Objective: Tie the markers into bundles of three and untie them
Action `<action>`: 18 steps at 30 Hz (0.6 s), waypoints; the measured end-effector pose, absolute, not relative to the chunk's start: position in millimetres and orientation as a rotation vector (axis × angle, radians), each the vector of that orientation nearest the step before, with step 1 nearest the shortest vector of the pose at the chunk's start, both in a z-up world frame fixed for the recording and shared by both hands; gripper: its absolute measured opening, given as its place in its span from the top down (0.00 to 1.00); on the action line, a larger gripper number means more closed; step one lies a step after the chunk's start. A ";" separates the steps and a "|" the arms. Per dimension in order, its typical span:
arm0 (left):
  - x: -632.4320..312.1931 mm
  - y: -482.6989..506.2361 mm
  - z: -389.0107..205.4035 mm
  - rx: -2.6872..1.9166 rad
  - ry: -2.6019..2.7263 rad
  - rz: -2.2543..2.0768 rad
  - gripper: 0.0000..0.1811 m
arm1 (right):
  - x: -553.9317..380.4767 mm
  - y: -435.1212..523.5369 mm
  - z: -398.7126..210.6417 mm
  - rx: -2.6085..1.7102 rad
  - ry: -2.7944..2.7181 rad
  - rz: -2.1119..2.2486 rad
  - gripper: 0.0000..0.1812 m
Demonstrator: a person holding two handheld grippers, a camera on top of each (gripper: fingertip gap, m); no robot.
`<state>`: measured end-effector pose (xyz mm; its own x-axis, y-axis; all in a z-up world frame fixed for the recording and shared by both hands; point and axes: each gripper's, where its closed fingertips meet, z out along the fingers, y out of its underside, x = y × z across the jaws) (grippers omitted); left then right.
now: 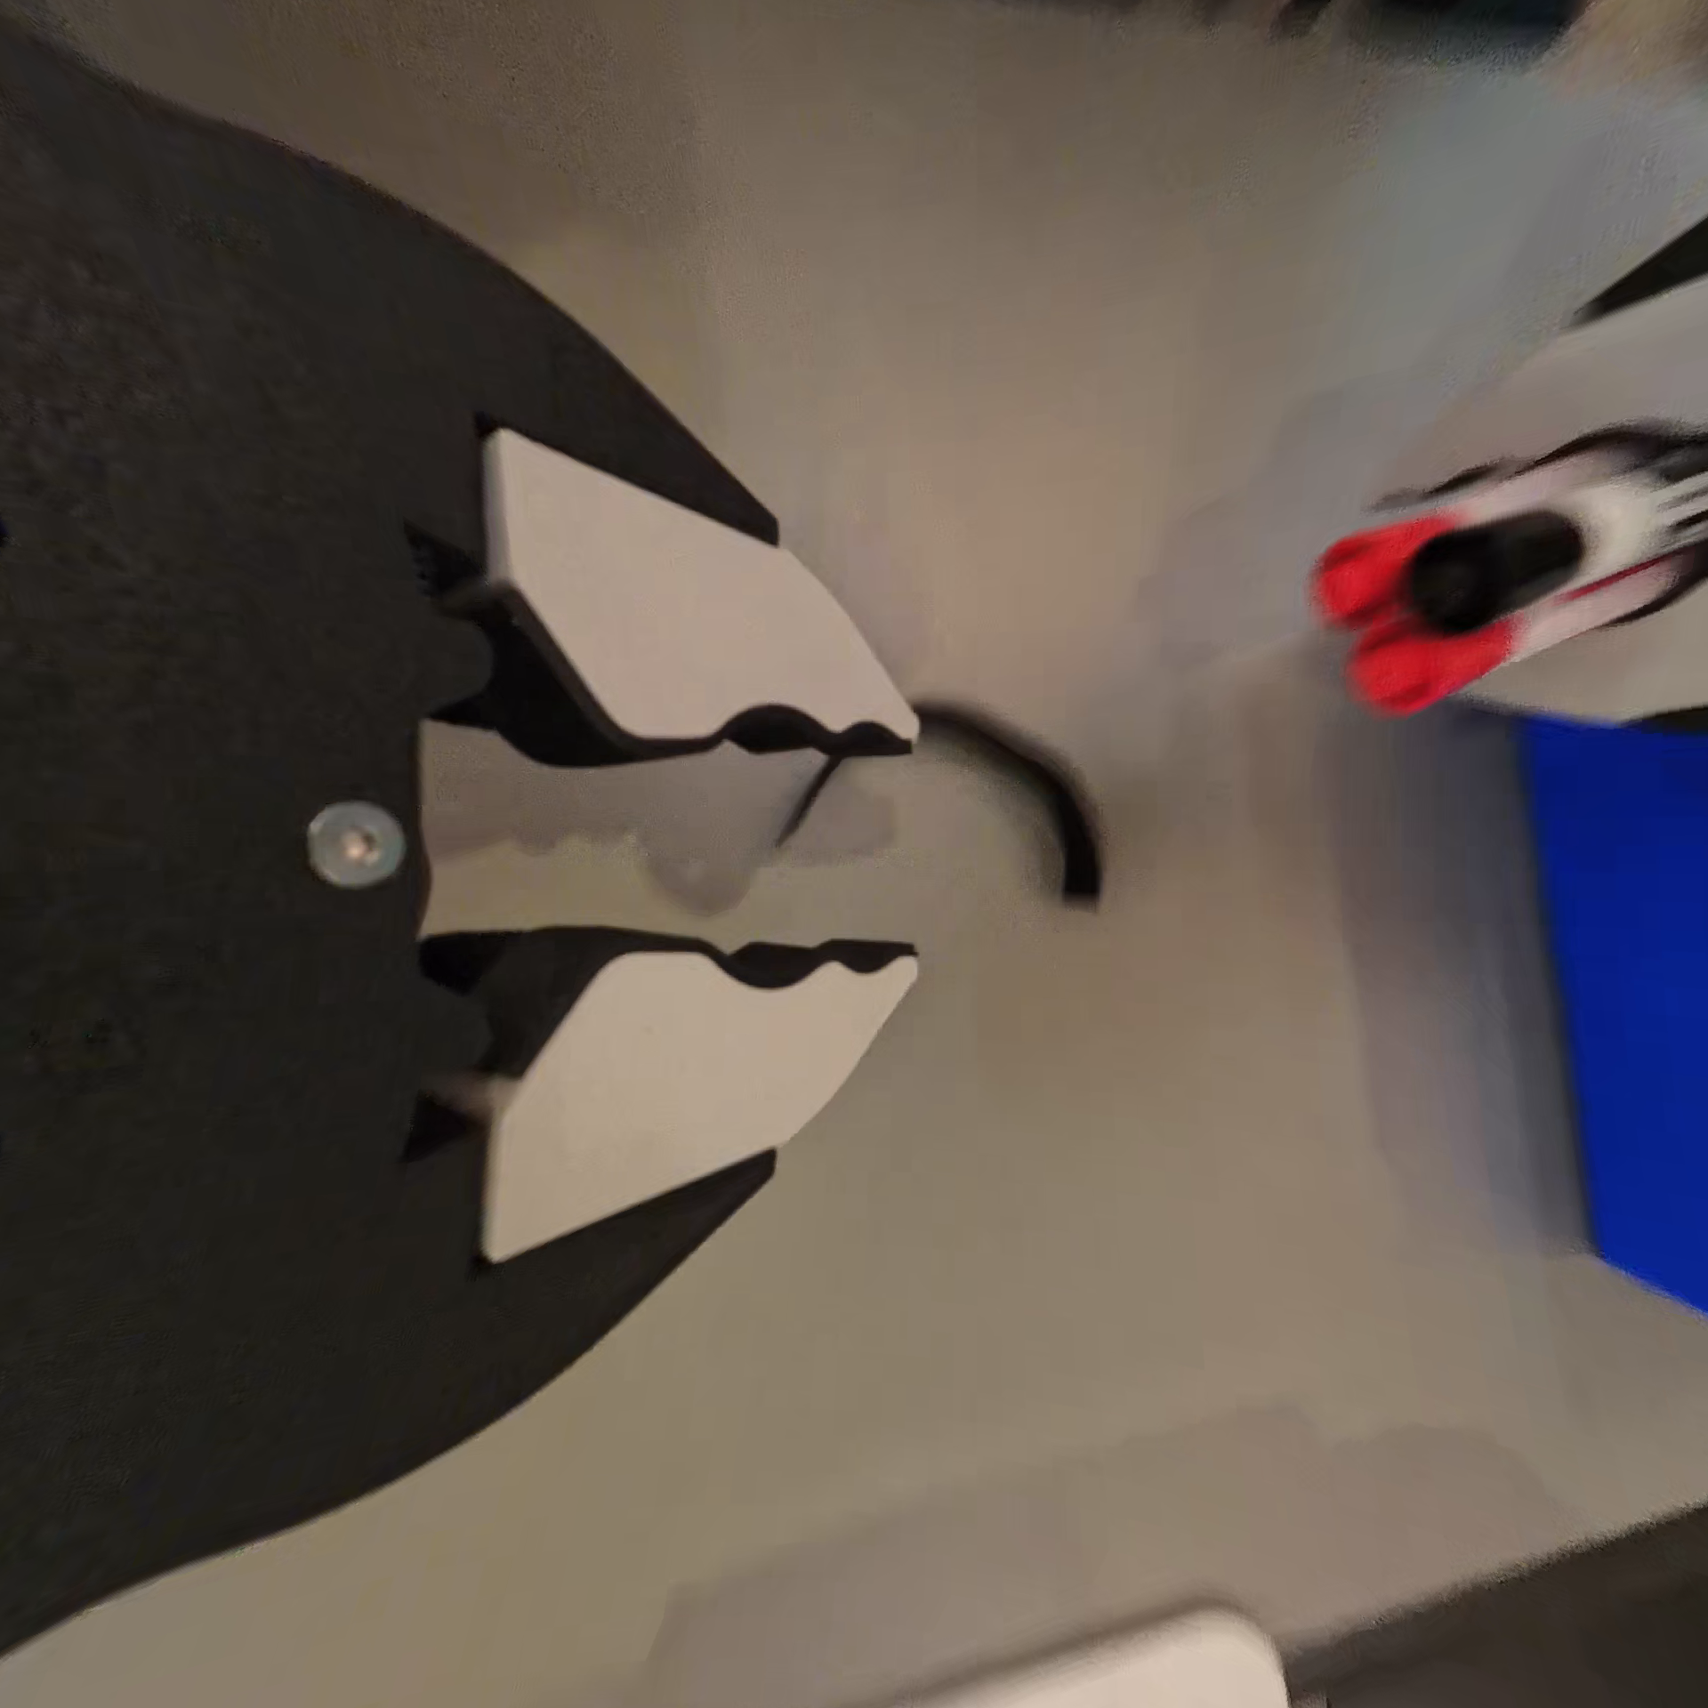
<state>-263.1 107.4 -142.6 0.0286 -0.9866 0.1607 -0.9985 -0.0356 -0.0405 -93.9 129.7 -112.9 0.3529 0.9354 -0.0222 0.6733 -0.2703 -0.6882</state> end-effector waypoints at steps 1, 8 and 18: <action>-263.4 106.6 -142.8 2.191 -2.125 0.218 0.76 | -80.5 133.9 -112.2 -2.041 -1.457 0.436 0.78; -264.7 100.1 -143.7 2.205 -2.128 0.222 0.77 | -100.1 76.5 -140.9 -2.182 -1.639 0.719 0.65; -275.0 101.8 -137.3 2.201 -2.145 0.160 0.76 | -149.0 100.1 -165.8 -1.920 -1.528 0.435 0.70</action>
